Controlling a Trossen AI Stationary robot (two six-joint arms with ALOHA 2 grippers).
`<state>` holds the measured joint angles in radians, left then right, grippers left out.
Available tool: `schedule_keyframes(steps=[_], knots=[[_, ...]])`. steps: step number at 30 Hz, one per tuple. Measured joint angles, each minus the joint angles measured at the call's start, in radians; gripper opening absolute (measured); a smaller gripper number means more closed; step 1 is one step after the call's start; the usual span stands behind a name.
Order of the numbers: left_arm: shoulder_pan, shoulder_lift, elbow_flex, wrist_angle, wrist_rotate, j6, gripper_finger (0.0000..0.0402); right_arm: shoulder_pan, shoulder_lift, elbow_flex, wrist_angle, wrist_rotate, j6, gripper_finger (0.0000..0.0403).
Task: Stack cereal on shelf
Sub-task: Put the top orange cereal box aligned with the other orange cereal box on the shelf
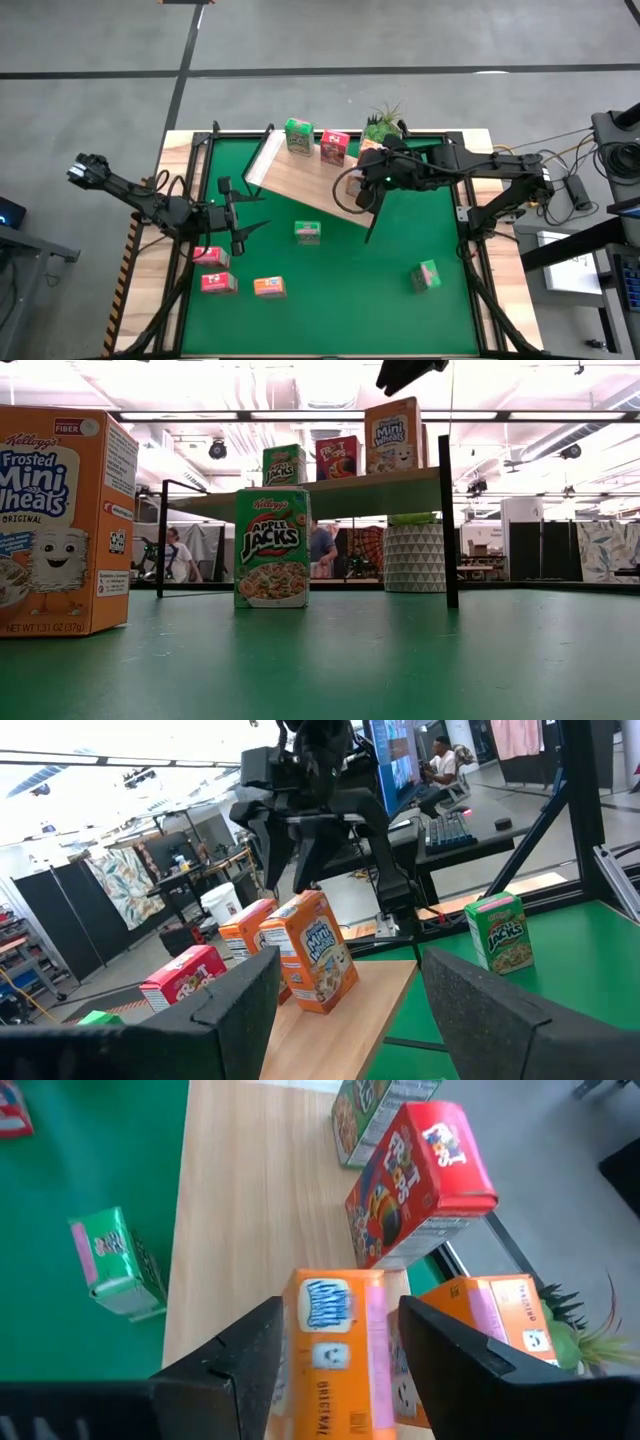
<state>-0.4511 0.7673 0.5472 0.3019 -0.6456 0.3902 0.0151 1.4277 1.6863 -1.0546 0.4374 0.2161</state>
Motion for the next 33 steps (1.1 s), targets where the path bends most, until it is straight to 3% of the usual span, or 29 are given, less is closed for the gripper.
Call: schedule_keyframes(steps=[8, 14, 18, 33], knots=[[0.0, 0.0, 0.0, 0.0, 0.0, -0.003, 0.0227, 0.0, 0.0, -0.001, -0.003, -0.017, -0.005, 0.0096], [0.0, 0.0, 0.0, -0.006, 0.0, -0.003, 0.0227, 0.002, 0.0, -0.004, -0.009, -0.225, -0.054, 0.002], [0.0, 0.0, 0.0, -0.006, 0.0, -0.003, 0.0227, 0.006, 0.01, -0.01, -0.057, -0.249, -0.041, 0.001], [0.0, 0.0, 0.0, -0.006, 0.0, -0.004, 0.0227, 0.006, 0.014, -0.017, -0.133, -0.149, -0.007, 0.0009]])
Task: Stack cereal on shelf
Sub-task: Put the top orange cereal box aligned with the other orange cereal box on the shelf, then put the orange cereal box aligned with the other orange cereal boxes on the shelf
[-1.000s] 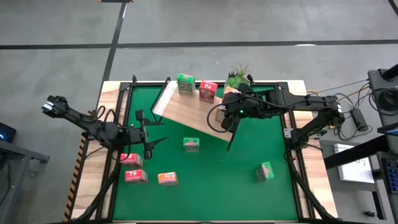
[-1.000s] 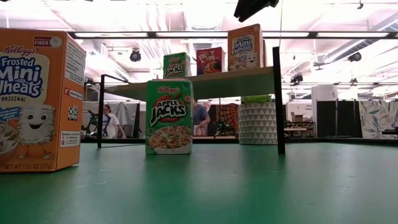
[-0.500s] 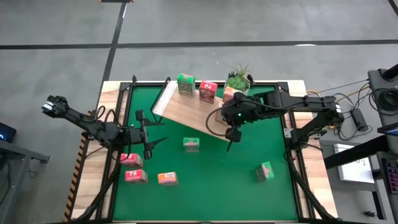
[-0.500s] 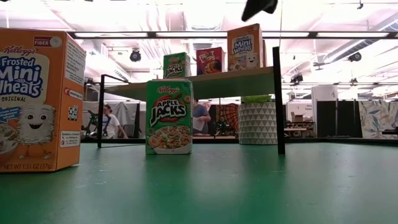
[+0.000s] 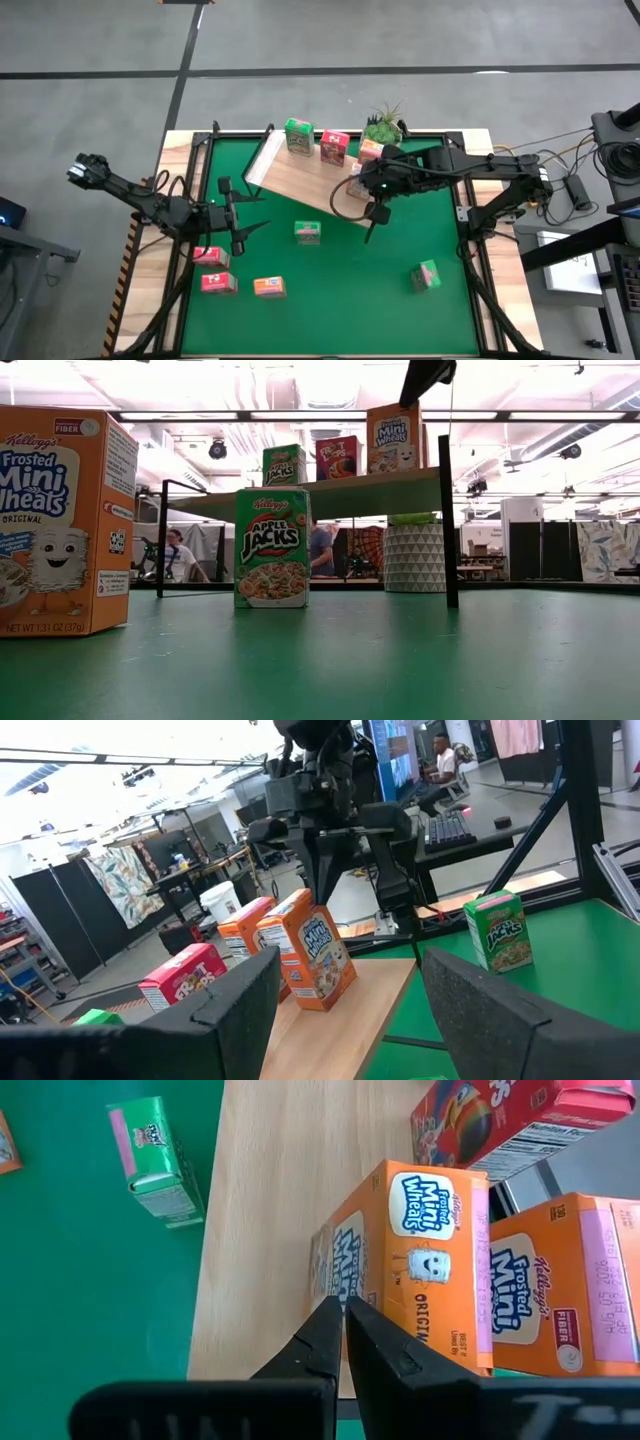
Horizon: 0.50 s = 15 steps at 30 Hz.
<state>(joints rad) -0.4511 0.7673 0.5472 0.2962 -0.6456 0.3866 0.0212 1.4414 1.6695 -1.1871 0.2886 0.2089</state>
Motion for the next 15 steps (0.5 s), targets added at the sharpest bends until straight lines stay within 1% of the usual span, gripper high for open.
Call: schedule_keyframes(steps=[9, 13, 15], knots=[[0.0, 0.0, 0.0, 0.0, 0.0, 0.0, 0.0227, 0.007, 0.0, 0.0, 0.033, -0.01, 0.016, 0.0009], [0.0, 0.0, 0.0, 0.0, 0.0, -0.004, 0.0227, 0.049, 0.0, 0.0, 0.078, -0.019, -0.004, 0.0009], [0.0, 0.0, 0.0, 0.0, 0.0, -0.011, 0.0227, 0.083, 0.0, 0.0, 0.092, -0.004, -0.014, 0.0009]])
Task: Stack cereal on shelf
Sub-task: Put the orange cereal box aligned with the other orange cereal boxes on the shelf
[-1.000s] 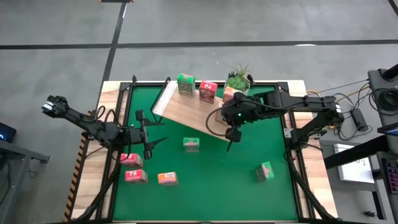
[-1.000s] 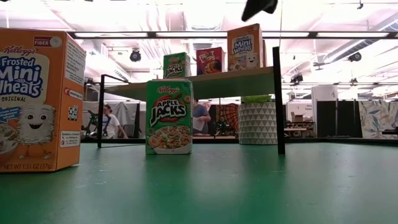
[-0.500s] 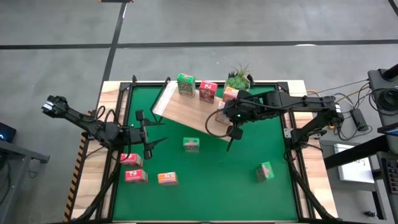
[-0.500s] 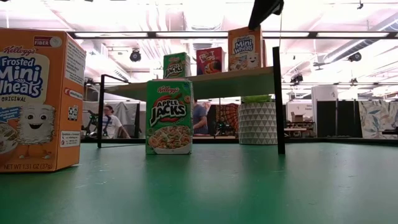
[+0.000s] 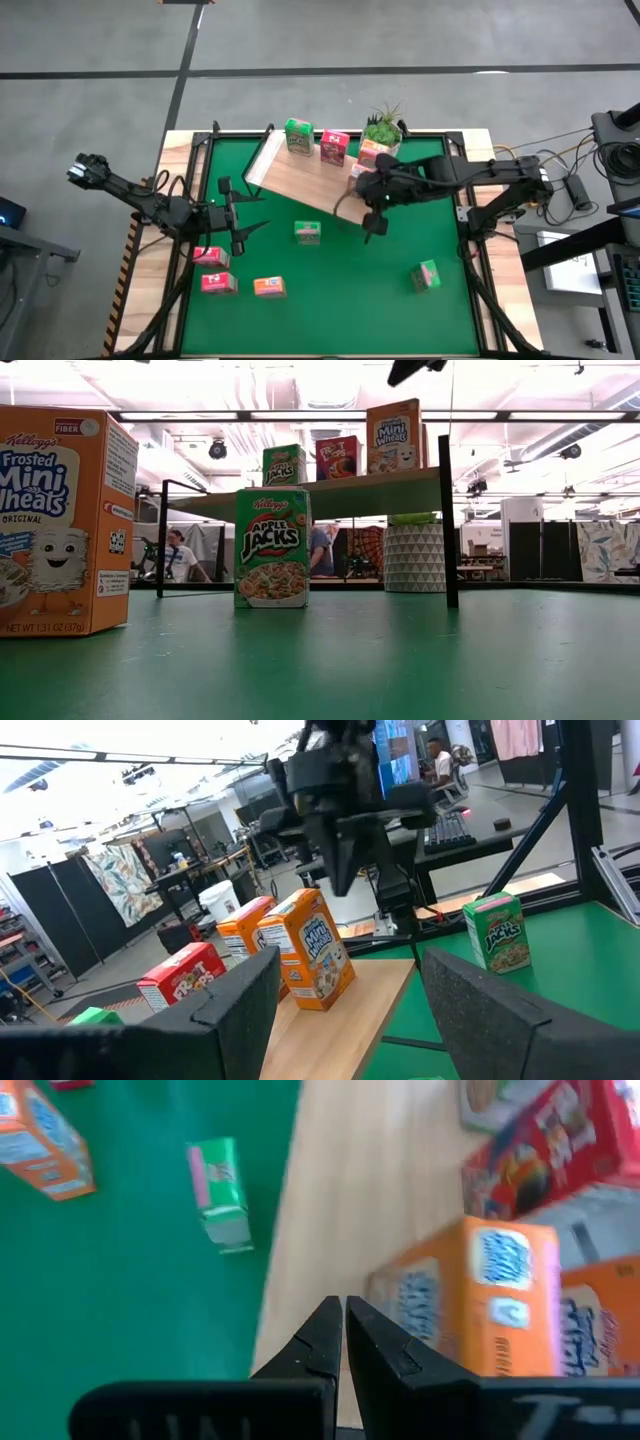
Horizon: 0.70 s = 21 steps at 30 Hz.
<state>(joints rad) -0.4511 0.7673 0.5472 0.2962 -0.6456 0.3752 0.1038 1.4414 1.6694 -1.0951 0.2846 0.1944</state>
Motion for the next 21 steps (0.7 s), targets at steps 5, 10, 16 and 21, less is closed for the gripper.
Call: schedule_keyframes(steps=[5, 10, 16, 21], knots=[[0.0, 0.0, 0.0, 0.0, 0.0, -0.019, 0.0227, 0.116, 0.0, -0.021, 0.054, 0.118, -0.02, 0.0009], [0.0, 0.0, 0.0, 0.0, 0.002, -0.05, 0.0227, 0.225, 0.0, -0.068, 0.108, 0.202, -0.02, 0.0009], [-0.007, 0.0, 0.0, 0.001, 0.093, -0.103, 0.0227, 0.307, -0.002, -0.147, 0.235, 0.265, -0.06, 0.0009], [-0.027, 0.0, 0.0, -0.001, 0.113, -0.182, 0.0227, 0.326, -0.013, -0.233, 0.4, 0.271, -0.163, 0.0009]])
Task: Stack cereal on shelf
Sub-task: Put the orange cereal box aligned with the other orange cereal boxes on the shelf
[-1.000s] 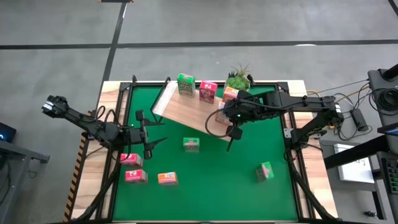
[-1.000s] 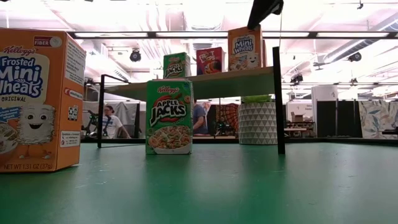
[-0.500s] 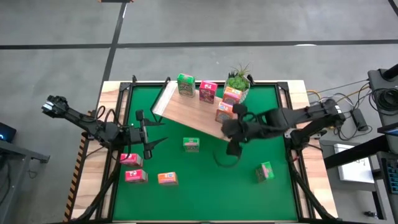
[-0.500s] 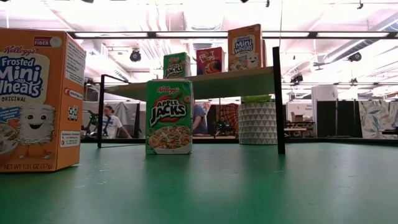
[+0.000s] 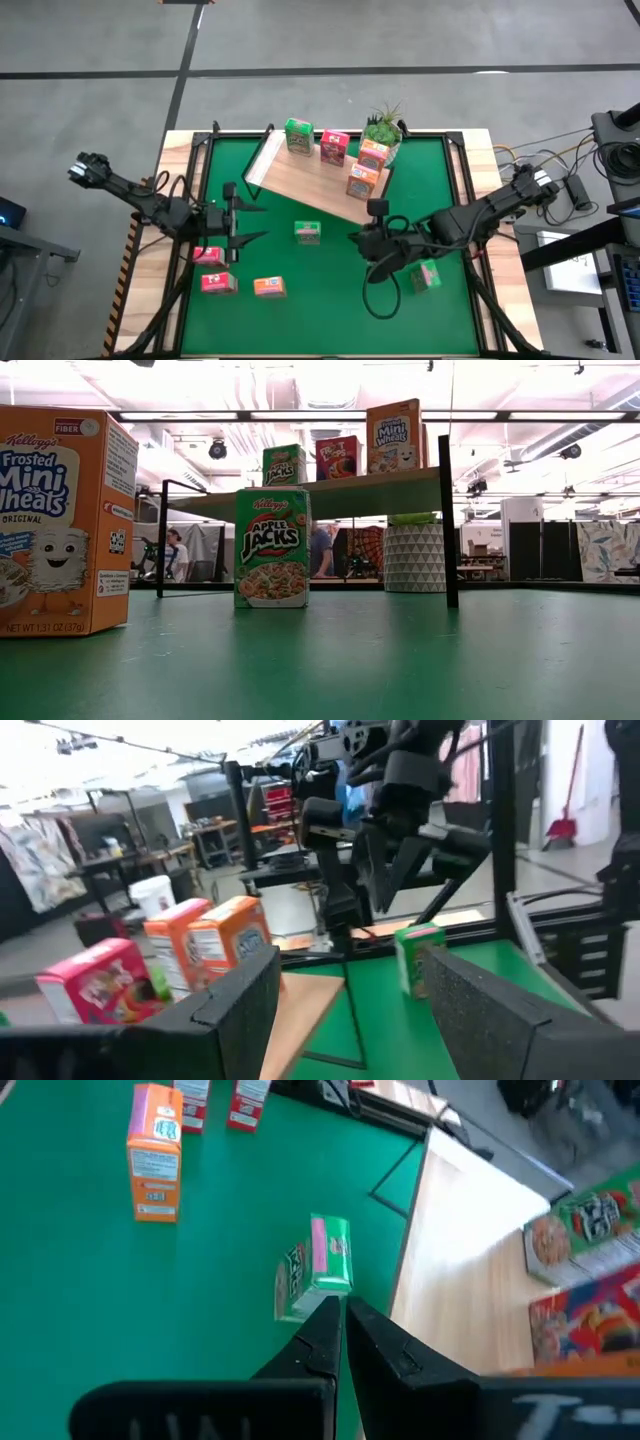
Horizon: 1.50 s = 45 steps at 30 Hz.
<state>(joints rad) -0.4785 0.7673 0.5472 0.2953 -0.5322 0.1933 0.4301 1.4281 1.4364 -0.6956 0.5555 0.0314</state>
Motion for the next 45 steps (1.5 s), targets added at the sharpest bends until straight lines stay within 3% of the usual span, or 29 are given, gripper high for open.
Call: schedule_keyframes(steps=[5, 15, 21, 30, 35, 40, 45], knots=[[-0.047, 0.0, 0.0, -0.007, 0.001, -0.072, 0.0227, 0.0, -0.03, -0.109, 0.177, 0.002, -0.081, 0.0009], [-0.116, 0.004, 0.0, -0.01, 0.002, -0.226, 0.0227, 0.0, -0.208, -0.454, 0.618, -0.005, -0.165, 0.0009], [-0.121, 0.046, 0.001, 0.083, 0.051, -0.256, 0.0227, 0.0, -0.301, -0.638, 0.865, -0.027, -0.167, 0.0009], [-0.121, 0.109, 0.008, 0.09, 0.066, -0.335, 0.0227, 0.0, -0.331, -0.803, 1.082, -0.065, -0.173, 0.0009], [-0.121, 0.152, 0.107, -0.088, 0.067, -0.396, 0.0227, 0.0, -0.326, -0.815, 1.102, -0.066, -0.162, 0.0009], [-0.124, 0.238, 0.268, -0.475, 0.078, -0.55, 0.0227, 0.0, -0.327, -0.815, 1.102, -0.066, -0.157, 0.0009], [-0.157, 0.397, 0.415, -0.841, 0.186, -0.707, 0.0227, 0.0, -0.327, -0.815, 1.102, -0.066, -0.155, 0.0009]])
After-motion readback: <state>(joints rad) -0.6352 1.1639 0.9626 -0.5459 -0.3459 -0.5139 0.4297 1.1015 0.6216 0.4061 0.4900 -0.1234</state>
